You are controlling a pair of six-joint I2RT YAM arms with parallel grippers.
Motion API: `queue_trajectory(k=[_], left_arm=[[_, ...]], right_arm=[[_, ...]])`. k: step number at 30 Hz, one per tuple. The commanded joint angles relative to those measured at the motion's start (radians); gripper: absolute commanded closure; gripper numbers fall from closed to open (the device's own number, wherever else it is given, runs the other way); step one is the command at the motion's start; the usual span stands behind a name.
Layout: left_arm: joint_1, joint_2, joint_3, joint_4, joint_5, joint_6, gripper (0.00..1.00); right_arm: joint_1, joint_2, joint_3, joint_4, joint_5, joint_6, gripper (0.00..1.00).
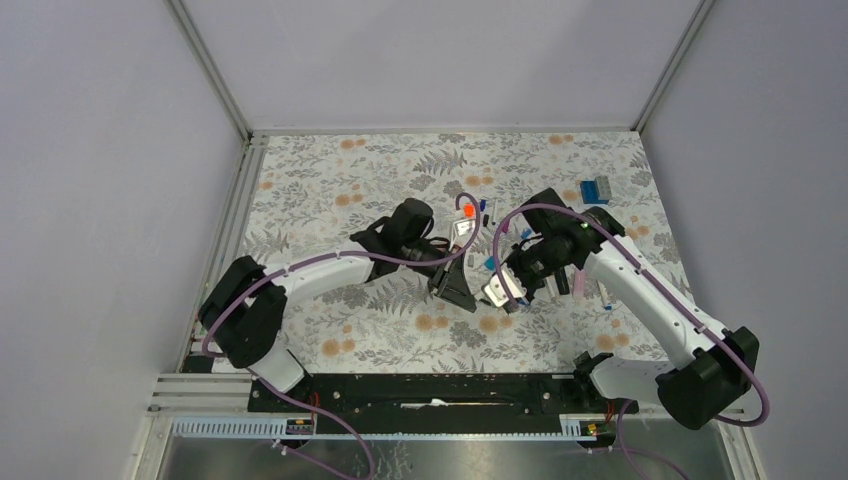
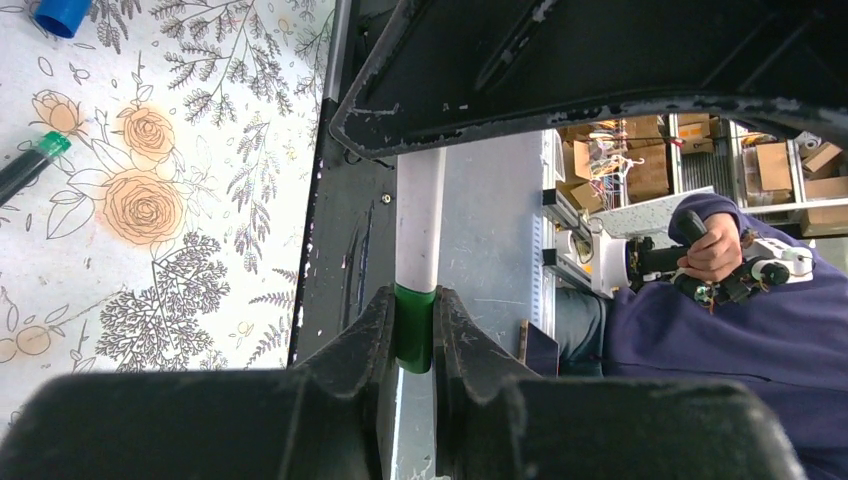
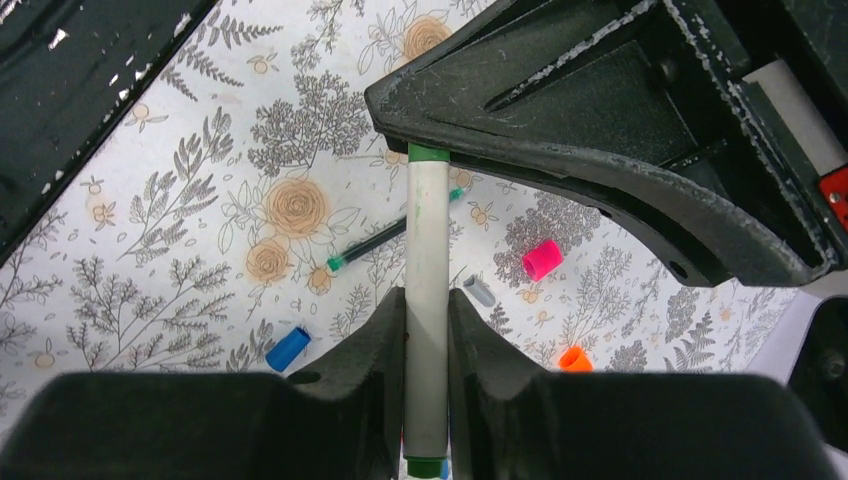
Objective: Open the pen caps
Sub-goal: Open the pen cap from the pen.
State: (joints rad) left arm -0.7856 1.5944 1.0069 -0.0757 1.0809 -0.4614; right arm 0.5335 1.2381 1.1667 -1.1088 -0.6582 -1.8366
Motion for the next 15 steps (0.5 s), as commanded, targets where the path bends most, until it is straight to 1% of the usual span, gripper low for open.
queue_trajectory(k=[1, 9, 12, 15], left_arm=[[0.008, -0.035, -0.107, -0.31, 0.079, 0.058, 1.0], [0.009, -0.05, -0.132, -0.404, 0.108, 0.124, 1.0], [0.008, -0.066, -0.15, -0.426, 0.138, 0.134, 1.0], [0.007, -0.097, -0.173, -0.438, 0.14, 0.126, 1.0]], right_arm=[[-0.097, -0.054, 0.012, -0.005, 0.187, 0.038, 1.0], [-0.105, -0.039, -0.007, 0.028, 0.188, 0.043, 1.0], [-0.115, -0.035, -0.01, 0.04, 0.195, 0.04, 1.0], [-0.123, -0.032, -0.007, 0.046, 0.183, 0.053, 1.0]])
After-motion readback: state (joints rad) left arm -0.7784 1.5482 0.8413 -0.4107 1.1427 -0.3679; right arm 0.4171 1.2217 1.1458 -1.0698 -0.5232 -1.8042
